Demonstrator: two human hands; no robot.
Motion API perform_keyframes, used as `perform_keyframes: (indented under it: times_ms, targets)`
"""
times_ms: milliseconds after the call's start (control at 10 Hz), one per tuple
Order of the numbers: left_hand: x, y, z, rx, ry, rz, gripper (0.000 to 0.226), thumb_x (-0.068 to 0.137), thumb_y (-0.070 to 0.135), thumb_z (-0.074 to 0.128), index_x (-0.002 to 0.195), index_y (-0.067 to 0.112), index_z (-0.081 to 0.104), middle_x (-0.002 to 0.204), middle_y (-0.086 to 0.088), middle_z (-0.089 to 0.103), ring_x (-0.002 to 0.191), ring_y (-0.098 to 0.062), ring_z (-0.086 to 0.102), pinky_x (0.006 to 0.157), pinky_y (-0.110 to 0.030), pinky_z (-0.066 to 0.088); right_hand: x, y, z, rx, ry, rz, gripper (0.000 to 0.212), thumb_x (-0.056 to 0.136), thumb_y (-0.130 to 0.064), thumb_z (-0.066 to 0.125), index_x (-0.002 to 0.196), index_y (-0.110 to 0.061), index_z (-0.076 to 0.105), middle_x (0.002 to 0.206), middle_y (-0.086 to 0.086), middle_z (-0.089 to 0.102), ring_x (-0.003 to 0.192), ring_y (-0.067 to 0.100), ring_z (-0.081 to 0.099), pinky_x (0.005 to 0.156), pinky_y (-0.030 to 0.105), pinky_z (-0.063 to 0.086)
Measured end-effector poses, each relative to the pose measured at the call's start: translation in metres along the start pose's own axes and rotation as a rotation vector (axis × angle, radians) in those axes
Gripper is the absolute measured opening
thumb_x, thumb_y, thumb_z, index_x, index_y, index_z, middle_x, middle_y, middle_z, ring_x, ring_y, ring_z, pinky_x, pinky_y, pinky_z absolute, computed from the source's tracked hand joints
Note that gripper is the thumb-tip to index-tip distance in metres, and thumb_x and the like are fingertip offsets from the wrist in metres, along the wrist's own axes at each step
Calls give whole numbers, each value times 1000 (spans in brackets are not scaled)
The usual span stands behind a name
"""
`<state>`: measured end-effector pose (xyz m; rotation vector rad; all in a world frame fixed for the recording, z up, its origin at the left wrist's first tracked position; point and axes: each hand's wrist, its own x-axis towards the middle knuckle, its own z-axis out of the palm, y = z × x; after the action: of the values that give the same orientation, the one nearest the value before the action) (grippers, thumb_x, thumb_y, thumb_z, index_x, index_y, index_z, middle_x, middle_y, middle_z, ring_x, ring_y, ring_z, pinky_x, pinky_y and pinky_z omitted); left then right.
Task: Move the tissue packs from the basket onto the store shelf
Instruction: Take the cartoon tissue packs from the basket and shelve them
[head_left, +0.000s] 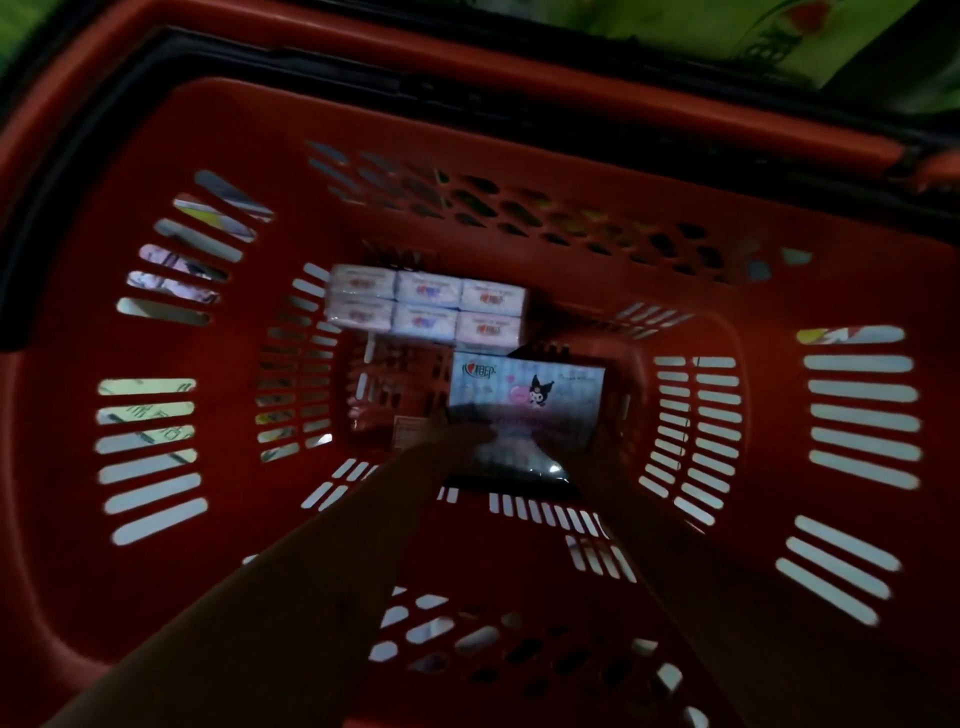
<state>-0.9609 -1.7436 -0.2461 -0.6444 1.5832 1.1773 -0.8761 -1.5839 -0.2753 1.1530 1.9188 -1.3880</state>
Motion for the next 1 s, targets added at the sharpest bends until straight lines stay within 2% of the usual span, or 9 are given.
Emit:
perform_keyframes:
  times_ms: [100, 200, 300, 400, 600, 700, 800, 900, 1000]
  targets:
    - [11, -5, -3, 73, -21, -56, 93, 54, 34, 84, 135, 10, 45, 138, -15, 51, 122, -36, 53, 101, -46, 45, 0, 4, 1, 420, -73, -94, 36, 81, -20, 70, 112, -18, 53, 96, -14, 63, 83, -14, 61, 80, 22, 49]
    - [-10, 3, 0, -2, -132, -21, 38, 78, 9, 72, 111, 17, 55, 131, -19, 54, 114, -34, 57, 98, -48, 48, -11, 0, -6, 425, -50, -126, 52, 80, -22, 74, 124, -8, 51, 112, 12, 65, 101, 28, 66, 82, 49, 55]
    - [-32, 7, 5, -47, -150, 3, 24, 85, -6, 59, 94, 16, 56, 110, -16, 61, 92, -23, 63, 80, -33, 55, -23, -10, -22, 458, -142, -126, 59, 74, -33, 79, 122, -9, 55, 115, 14, 66, 100, 29, 68, 82, 48, 57]
    - [-53, 14, 14, -106, -113, -6, 22, 85, -9, 58, 88, 14, 55, 95, -8, 62, 81, -19, 62, 63, -22, 56, -34, -14, -38, 491, -181, -108, 53, 76, -23, 76, 123, -10, 55, 114, 13, 67, 100, 29, 68, 76, 40, 58]
    - [-98, 23, 25, -142, -93, 5, 21, 83, -10, 59, 99, 5, 58, 98, -13, 65, 76, -17, 68, 63, -25, 58, -73, -31, -67, 547, -199, -17, 93, 46, -52, 88, 122, -8, 55, 114, 10, 68, 101, 26, 68, 71, 31, 57]
    - [-122, 31, 25, -160, -73, 26, 16, 87, -3, 58, 95, 11, 62, 105, -16, 70, 78, -16, 69, 59, -27, 56, -96, -42, -81, 559, -254, 26, 46, 76, -31, 75, 113, -11, 58, 110, 12, 69, 96, 27, 69, 69, 33, 58]
    - [-159, 47, 20, -168, -46, 109, 17, 97, 25, 49, 103, 16, 62, 103, -5, 72, 80, -14, 70, 58, -27, 57, -120, -61, -92, 493, -196, 85, 28, 88, -28, 61, 112, -17, 55, 112, 12, 66, 91, 27, 69, 73, 39, 58]
    - [-195, 62, 8, -96, -97, 121, 44, 98, 47, 33, 125, 20, 57, 120, -7, 65, 107, -27, 63, 83, -44, 57, -141, -79, -98, 424, -176, 96, 45, 79, -44, 64, 117, -23, 51, 120, 8, 61, 95, 26, 66, 72, 40, 57]
    - [-228, 82, 0, -31, -86, 107, 53, 91, 59, 36, 123, 24, 60, 120, -8, 66, 108, -29, 64, 91, -49, 53, -171, -105, -107, 304, -154, 37, 85, 56, -75, 67, 125, -29, 49, 127, 2, 58, 107, 25, 61, 92, 49, 50]
